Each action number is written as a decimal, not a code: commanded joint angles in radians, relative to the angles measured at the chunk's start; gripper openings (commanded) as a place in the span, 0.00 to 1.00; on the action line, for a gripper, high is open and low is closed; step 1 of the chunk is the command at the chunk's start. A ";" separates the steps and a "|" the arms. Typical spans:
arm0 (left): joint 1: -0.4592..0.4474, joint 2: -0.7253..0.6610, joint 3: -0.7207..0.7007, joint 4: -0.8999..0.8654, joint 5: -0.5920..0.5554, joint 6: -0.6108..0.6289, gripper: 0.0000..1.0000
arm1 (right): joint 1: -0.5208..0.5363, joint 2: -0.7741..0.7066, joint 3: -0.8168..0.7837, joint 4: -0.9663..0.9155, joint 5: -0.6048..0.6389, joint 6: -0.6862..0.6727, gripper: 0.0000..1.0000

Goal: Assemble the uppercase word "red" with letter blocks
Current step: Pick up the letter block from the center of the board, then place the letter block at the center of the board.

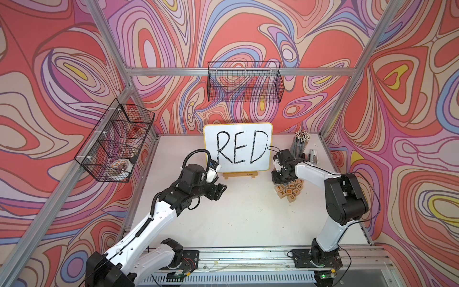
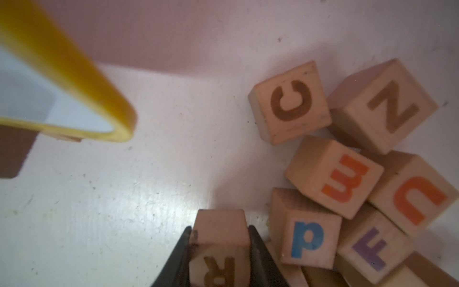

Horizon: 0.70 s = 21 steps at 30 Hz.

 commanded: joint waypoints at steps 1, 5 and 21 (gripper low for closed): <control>-0.001 -0.027 0.049 -0.058 -0.026 0.028 0.79 | 0.037 -0.069 0.030 -0.052 0.020 -0.021 0.19; -0.001 -0.062 0.058 -0.112 -0.050 0.052 0.78 | 0.115 -0.095 0.093 -0.162 0.052 -0.051 0.19; 0.027 -0.099 0.012 -0.067 -0.033 0.073 0.78 | 0.564 0.168 0.387 -0.213 -0.020 -0.102 0.16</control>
